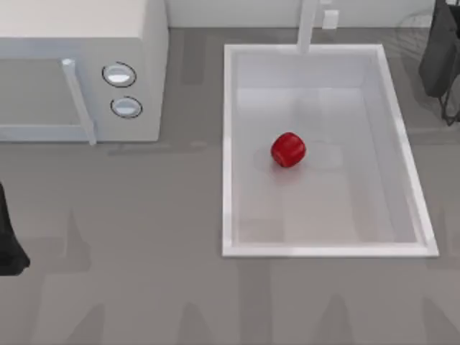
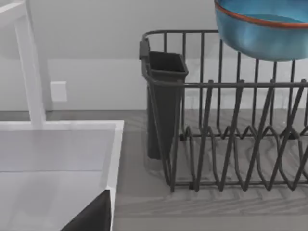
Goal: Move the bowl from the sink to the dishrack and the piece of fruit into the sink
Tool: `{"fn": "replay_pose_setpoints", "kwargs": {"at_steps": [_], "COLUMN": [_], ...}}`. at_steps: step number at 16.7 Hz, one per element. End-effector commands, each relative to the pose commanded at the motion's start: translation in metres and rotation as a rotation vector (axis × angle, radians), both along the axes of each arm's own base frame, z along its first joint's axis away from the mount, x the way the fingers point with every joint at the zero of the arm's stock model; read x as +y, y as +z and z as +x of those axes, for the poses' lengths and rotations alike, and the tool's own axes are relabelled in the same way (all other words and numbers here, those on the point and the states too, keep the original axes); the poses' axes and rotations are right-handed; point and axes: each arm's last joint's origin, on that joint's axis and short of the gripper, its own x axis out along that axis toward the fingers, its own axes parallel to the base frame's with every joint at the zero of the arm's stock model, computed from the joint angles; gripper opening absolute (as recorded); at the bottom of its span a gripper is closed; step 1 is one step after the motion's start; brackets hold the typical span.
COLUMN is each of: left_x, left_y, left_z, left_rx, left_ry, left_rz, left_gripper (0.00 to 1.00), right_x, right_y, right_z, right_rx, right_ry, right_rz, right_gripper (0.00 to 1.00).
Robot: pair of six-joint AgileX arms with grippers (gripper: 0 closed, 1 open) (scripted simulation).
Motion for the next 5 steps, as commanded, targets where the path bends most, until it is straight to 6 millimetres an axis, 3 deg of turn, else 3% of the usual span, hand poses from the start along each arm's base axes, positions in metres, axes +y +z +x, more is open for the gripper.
{"fn": "replay_pose_setpoints", "kwargs": {"at_steps": [5], "left_x": [0.0000], "left_y": [0.0000], "left_z": [0.0000], "left_rx": [0.000], "left_ry": [0.000], "left_rz": [0.000], "left_gripper": [1.00], "right_x": [0.0015], "right_y": [0.0018], "right_z": [-0.0054], "right_rx": [-0.045], "right_ry": [0.036], "right_rz": [0.003], "right_gripper": [1.00]}}
